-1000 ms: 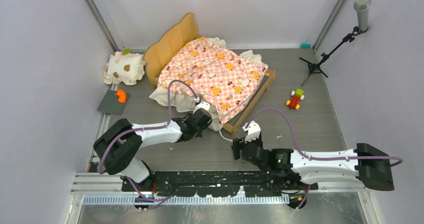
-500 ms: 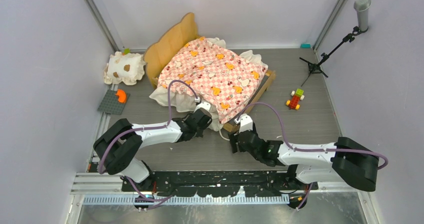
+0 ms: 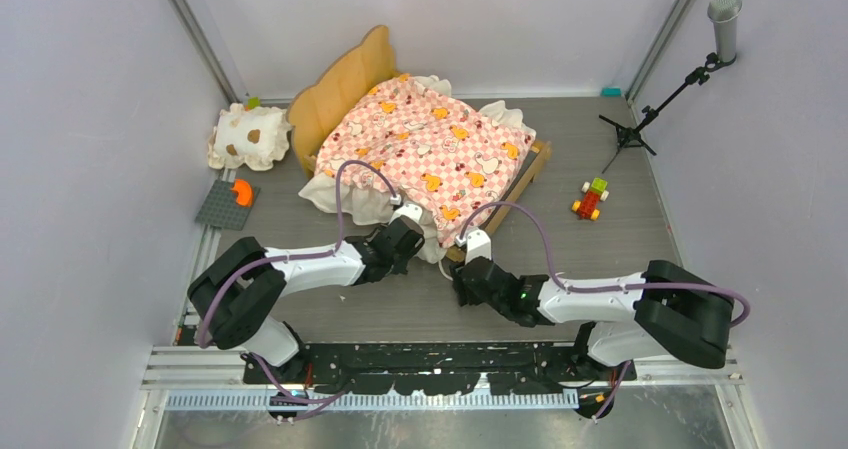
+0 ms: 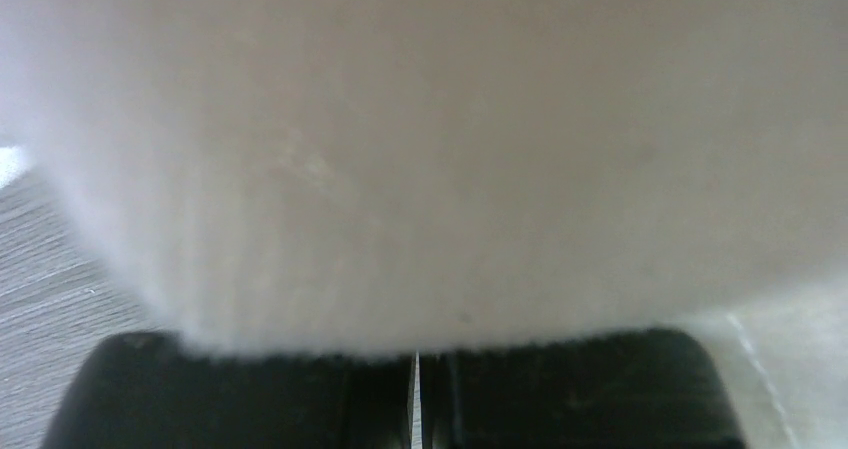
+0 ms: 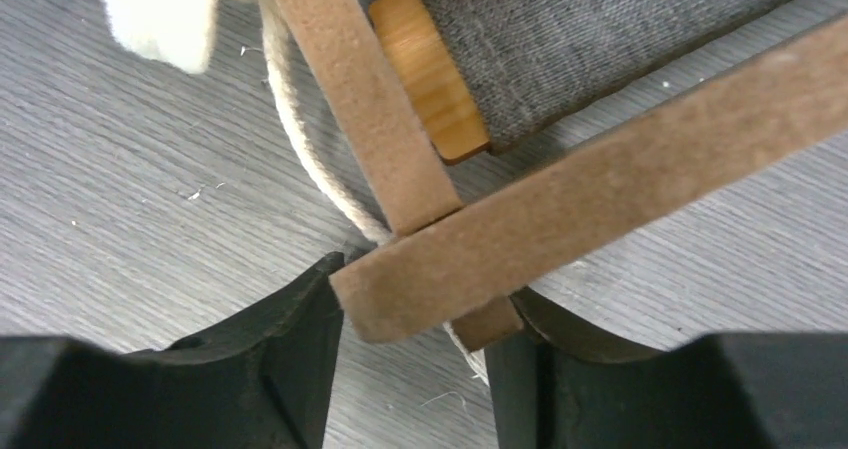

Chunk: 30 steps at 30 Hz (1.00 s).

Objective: Set up the pet bed
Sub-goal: Tie the ropes to the bed frame.

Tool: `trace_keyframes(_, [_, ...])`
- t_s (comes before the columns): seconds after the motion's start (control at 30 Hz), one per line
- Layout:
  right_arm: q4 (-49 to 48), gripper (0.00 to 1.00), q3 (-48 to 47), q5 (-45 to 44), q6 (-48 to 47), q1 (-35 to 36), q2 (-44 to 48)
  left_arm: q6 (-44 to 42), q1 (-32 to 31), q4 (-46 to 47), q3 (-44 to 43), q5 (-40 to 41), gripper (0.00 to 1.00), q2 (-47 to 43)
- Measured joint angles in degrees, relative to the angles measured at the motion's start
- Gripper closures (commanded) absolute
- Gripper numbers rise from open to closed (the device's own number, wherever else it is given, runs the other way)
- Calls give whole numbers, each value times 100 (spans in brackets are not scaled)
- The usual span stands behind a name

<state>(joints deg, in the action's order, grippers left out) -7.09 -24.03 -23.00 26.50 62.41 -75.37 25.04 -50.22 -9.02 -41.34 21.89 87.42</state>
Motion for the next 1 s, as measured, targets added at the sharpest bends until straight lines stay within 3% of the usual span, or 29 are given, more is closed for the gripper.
trace_keyframes(0.27, [629,47,-190,2,498,586,85,-2,0,50,0,-9,100,9])
trace_keyframes(0.33, [863,51,-289,-26,686,741,63,-2,0,50,0,-9,100,9])
trace_keyframes(0.57, [1502,80,-876,-348,1185,879,-483,-7,0,55,0,-26,100,11])
trace_keyframes(0.67, [1746,99,-1119,-575,1412,881,-715,-9,0,55,0,-28,100,9])
trace_keyframes(0.87, [2107,99,-1287,-863,1827,962,-815,-9,0,57,0,-26,100,11])
trace_keyframes(1.0, [2924,99,-1344,-1309,2356,1075,-605,-4,0,52,-4,-17,100,11])
